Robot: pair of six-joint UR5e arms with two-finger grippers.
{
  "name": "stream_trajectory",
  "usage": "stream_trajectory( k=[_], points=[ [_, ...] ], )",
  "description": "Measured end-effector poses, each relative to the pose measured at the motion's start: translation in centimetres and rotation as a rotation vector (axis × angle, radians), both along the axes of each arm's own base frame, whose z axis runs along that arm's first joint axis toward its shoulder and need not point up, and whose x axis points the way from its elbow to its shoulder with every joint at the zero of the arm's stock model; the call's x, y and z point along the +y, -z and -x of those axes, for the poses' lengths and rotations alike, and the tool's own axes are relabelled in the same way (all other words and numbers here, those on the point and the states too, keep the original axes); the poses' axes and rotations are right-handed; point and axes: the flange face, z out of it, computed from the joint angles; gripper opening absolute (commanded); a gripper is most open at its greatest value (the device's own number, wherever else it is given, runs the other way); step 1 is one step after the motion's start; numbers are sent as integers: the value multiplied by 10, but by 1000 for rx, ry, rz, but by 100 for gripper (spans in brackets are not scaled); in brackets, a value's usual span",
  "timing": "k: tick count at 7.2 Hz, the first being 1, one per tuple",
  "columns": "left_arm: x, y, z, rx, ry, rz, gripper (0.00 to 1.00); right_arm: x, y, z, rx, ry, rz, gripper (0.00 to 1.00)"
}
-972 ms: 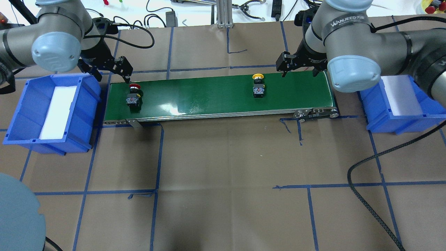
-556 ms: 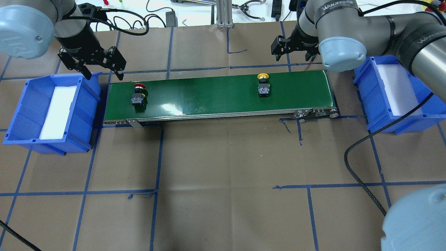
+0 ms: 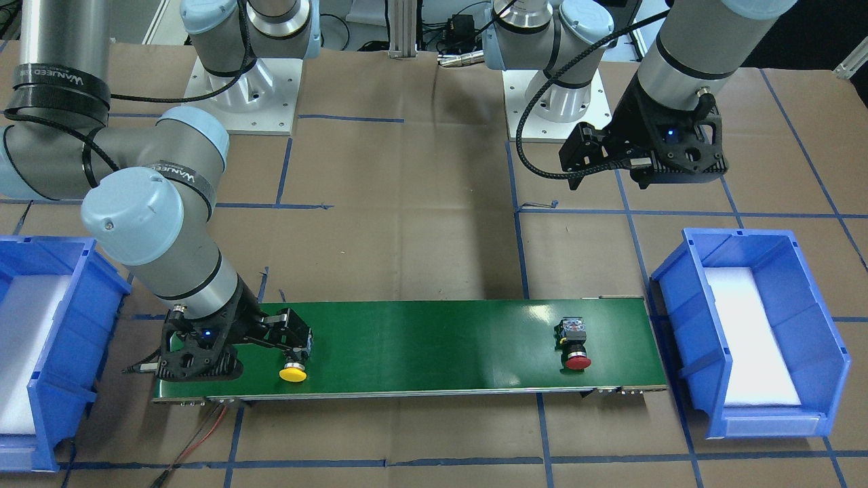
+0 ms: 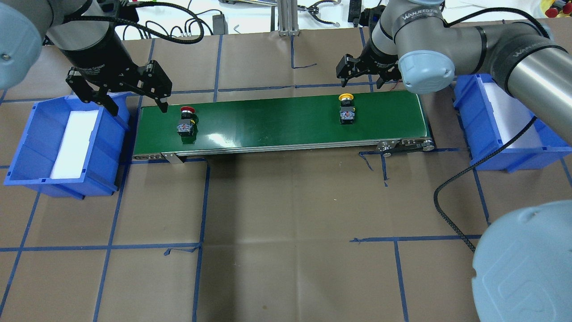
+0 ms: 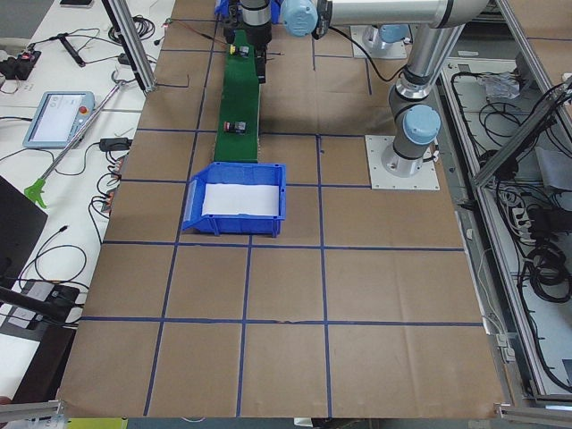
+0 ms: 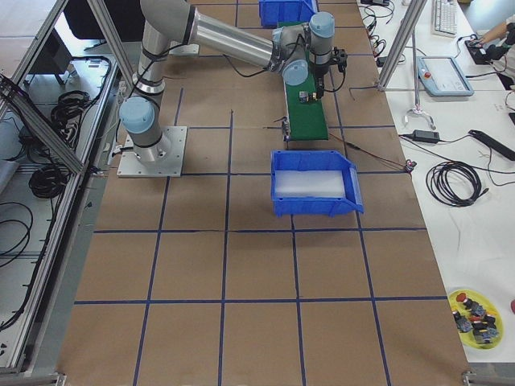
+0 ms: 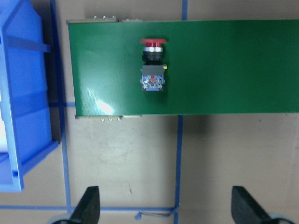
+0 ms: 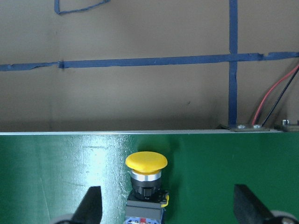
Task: Transport two buttons from left to right
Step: 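Lower the right gripper onto the yellow button and grasp it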
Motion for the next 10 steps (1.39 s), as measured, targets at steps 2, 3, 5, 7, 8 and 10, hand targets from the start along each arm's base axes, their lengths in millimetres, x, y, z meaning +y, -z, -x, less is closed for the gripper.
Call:
stream_trajectory(
  k=[2, 3, 5, 7, 8, 10],
  points=[
    [7, 4, 1, 3, -2, -9, 100, 7, 21, 1, 15, 44, -41, 99],
    [4, 5, 2, 3, -3, 6, 100, 6, 30, 2, 38, 51, -46, 99],
    [-5, 5, 1, 3, -5, 53, 100, 4, 44, 1, 79, 51, -51, 92],
    [-7, 5, 1, 3, -5, 67, 100, 3, 51, 2, 119, 51, -57, 44],
    [-8, 5, 1, 4, -3, 68, 100, 3, 56, 2, 130, 49, -64, 14],
    [-8, 5, 1, 4, 5, 69, 100, 4, 59, 2, 137, 39, -77, 6]
  ],
)
